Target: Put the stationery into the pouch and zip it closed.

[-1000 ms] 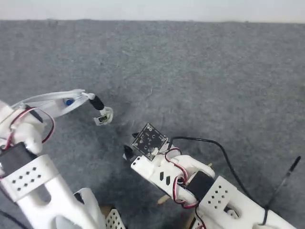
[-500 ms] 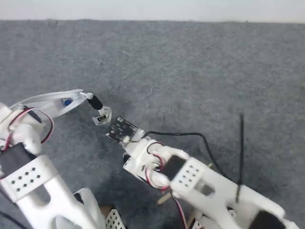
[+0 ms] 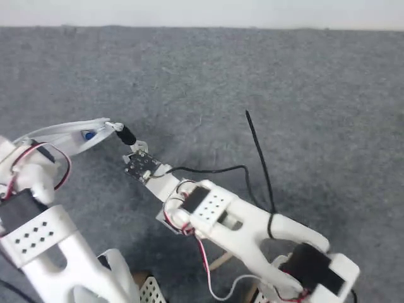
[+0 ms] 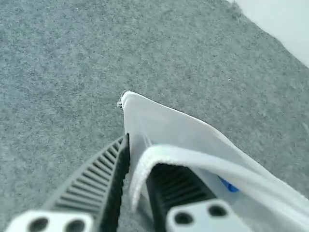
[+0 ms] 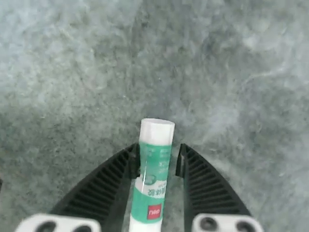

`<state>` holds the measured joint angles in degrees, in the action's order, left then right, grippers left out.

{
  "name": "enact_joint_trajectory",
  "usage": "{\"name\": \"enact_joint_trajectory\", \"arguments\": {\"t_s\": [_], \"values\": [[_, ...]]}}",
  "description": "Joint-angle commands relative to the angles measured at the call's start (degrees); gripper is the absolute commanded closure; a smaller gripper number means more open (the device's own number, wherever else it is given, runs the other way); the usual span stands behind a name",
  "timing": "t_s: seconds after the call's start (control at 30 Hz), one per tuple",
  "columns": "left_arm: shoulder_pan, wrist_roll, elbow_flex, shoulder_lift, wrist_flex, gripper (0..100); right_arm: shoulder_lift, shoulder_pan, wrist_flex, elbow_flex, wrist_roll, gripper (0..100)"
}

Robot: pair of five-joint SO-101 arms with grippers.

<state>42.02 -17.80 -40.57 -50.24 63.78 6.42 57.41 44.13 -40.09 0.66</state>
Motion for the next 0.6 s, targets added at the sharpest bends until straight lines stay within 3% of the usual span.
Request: {"name": "enact_joint_trajectory", "arguments": {"t_s": [0.0, 0.37, 0.5, 0.57], "values": [[0.0, -0.8, 1.1, -0.1, -2.3, 99, -2.3, 0.5, 4.9, 7.6, -4.0, 87.7], [0.0, -0.8, 1.0, -0.1, -2.3, 99, -9.8, 0.4, 5.5, 9.0, -4.1, 88.6], [0.0, -0.8, 1.0, -0.1, -2.3, 99, -9.4, -0.1, 5.6, 8.8, -4.1, 99.8], [0.0, -0.8, 1.0, -0.1, -2.3, 99, -9.2, -1.2, 6.6, 8.8, -4.3, 97.6]]}}
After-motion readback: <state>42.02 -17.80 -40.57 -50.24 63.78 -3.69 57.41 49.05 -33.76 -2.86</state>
